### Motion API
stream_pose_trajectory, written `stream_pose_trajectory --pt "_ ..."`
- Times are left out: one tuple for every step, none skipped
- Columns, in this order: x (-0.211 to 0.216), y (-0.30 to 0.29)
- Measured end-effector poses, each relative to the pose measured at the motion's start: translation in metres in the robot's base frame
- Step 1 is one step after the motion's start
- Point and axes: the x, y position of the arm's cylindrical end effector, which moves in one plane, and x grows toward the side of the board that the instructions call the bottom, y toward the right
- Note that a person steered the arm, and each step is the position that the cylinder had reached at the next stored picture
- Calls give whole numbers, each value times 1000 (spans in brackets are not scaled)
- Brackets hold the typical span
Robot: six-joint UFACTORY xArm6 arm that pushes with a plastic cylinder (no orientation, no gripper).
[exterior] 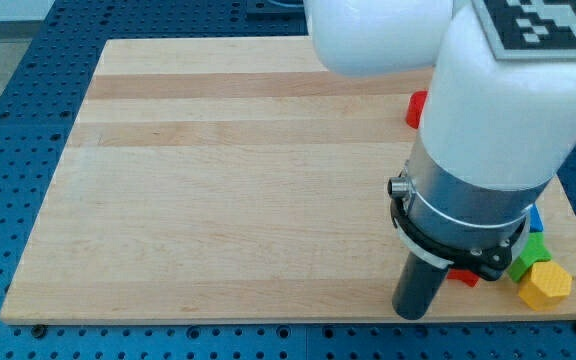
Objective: Separate the red star along with blue cube from the group of blocks
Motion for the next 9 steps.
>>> stream_pose_trajectory --pt "1 0" --pt "0 16" --pt "0 18" --pt "0 47" --pt "0 70" --pt "-10 70" --pt "-37 70" --pt "-42 70" --pt "-79 69"
